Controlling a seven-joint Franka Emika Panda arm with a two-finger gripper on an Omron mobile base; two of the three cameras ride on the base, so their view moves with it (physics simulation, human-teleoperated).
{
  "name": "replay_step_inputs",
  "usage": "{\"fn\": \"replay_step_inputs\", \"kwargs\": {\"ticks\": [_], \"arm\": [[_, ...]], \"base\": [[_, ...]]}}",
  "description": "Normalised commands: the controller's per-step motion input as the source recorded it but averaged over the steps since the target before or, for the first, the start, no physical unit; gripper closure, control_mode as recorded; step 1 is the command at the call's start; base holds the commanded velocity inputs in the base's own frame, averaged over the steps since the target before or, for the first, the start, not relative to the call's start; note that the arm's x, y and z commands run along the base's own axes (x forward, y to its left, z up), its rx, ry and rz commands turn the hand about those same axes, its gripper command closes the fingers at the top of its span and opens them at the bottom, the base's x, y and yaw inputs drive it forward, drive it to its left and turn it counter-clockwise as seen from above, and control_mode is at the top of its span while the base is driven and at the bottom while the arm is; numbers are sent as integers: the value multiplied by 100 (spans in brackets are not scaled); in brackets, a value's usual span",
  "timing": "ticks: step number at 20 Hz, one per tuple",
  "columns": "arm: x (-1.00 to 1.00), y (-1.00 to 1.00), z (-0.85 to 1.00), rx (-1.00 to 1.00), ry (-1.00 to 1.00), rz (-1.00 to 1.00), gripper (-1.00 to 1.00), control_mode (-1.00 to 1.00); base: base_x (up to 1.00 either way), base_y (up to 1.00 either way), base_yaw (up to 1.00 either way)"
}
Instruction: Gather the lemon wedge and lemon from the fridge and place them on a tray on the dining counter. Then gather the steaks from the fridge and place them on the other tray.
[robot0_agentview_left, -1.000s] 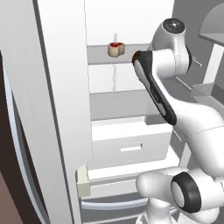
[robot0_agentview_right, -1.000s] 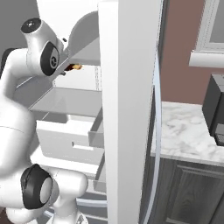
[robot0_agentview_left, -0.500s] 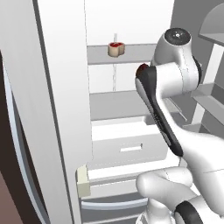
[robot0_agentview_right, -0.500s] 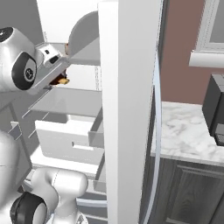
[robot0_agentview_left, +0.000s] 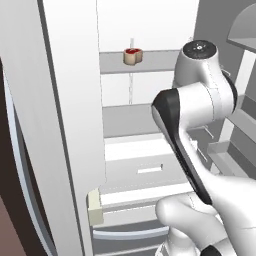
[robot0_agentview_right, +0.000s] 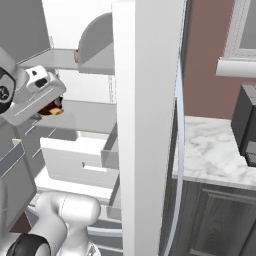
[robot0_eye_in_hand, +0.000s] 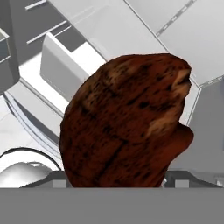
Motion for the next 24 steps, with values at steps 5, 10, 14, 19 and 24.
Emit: {"fn": "replay_step_inputs", "kwargs": {"ticks": [5, 10, 14, 19, 24], "arm": [[-74, 0, -27, 0, 4, -6, 100, -100], [-58, 0, -17, 0, 0, -3, 100, -100], [-8, 0, -1, 0, 0, 0, 100, -100], [-6, 1, -2, 0, 0, 0, 100, -100], [-25, 0, -4, 0, -4, 0, 100, 100]], "base": [[0, 0, 0], [0, 0, 0], [0, 0, 0], [0, 0, 0], [-55, 0, -2]]}}
